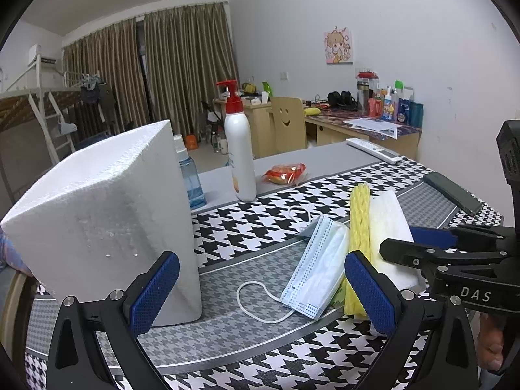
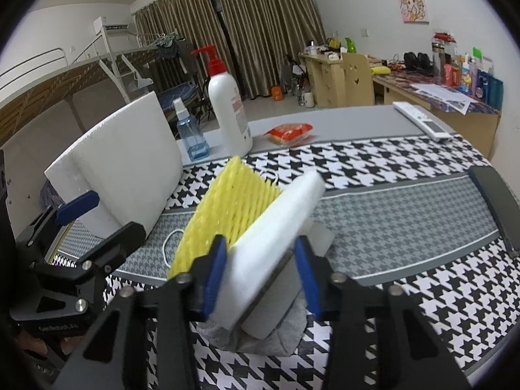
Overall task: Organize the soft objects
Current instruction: 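Grasp the yellow foam mesh sleeve with the left gripper while the right gripper grasps the white paper towel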
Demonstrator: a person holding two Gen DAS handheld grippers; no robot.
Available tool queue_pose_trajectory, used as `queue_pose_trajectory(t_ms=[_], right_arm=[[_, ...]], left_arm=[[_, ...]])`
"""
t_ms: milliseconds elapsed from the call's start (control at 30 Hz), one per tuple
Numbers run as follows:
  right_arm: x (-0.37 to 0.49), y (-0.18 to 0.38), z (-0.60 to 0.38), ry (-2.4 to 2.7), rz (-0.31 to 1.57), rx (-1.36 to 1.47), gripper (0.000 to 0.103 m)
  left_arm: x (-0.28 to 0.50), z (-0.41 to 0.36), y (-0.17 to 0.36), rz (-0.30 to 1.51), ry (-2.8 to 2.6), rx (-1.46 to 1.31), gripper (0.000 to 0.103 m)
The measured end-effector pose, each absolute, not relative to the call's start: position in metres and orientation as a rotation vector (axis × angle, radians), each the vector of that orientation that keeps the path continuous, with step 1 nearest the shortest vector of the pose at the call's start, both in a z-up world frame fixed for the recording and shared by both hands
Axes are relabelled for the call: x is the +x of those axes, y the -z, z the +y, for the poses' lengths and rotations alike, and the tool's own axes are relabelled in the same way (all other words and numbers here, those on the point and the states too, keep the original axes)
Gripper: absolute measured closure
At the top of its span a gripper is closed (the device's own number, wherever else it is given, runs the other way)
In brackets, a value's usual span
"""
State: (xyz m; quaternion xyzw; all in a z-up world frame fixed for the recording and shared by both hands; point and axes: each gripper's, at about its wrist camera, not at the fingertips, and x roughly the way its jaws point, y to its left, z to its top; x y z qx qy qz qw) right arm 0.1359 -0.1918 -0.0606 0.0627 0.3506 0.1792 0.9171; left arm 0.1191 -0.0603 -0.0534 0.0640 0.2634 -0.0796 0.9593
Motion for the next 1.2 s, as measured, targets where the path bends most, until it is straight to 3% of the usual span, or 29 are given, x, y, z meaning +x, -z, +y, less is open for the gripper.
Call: queue_pose_trajectory(t_ms=[133,233,600,800,933,1200], right_arm=[[0.137,0.065,-0.191,-0.385,0.745,0.129,0.083],[0.136,0.066,-0.194,-0.393,0.746,0.136,0.091],[0.136,0.067,-0.205,-0.372,0.732,0.15,0.093],[0.136,0.069,-0.208,-0.366,0.734,0.158,0.092],[0.135,0.069,-0.21,-0.363,0.733,0.157,0.092],[0.134,0.068,-0.211,-0.36,0.73,0.161,0.092]], left_arm=[[0.12,-0.065,0.054,0.542,0.171,0.138,0.001],[0.122,-0.069,0.055,0.548,0.18,0.146,0.001],[0.128,-0.088,0.059,0.589,0.317,0.156,0.003],[0.134,-0.099,0.064,0.633,0.388,0.155,0.024],[0.138,-0.104,0.068,0.667,0.429,0.143,0.046],[0.137,-0.113,0.07,0.686,0.461,0.147,0.056]])
